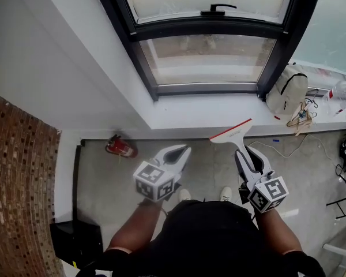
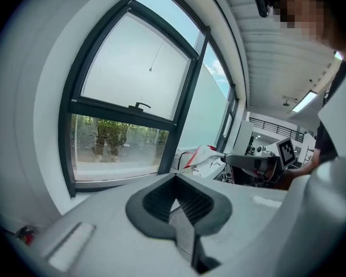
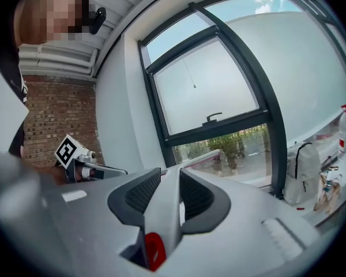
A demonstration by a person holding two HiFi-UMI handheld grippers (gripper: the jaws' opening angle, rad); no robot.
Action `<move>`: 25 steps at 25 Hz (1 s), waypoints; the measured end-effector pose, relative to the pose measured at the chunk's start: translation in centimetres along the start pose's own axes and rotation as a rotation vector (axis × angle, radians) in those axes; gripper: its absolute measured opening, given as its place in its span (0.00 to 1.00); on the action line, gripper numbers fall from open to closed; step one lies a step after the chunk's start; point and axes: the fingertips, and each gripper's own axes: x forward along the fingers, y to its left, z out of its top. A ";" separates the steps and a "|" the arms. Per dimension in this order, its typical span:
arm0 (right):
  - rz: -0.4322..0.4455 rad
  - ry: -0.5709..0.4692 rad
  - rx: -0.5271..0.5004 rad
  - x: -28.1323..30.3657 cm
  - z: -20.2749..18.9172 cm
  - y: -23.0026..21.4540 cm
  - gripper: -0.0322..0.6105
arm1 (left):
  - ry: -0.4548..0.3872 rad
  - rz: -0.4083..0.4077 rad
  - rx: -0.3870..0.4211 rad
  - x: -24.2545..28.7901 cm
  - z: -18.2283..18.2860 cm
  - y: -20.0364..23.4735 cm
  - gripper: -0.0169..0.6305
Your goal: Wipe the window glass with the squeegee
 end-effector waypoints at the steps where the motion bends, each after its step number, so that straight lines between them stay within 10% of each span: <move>1: -0.002 0.003 0.006 -0.1 -0.1 -0.3 0.25 | -0.004 -0.003 0.001 0.4 0.0 -0.4 0.03; 25: -0.014 0.005 0.035 -1.6 -0.7 -1.6 0.25 | 0.043 -0.043 0.054 2.1 0.2 -2.8 0.03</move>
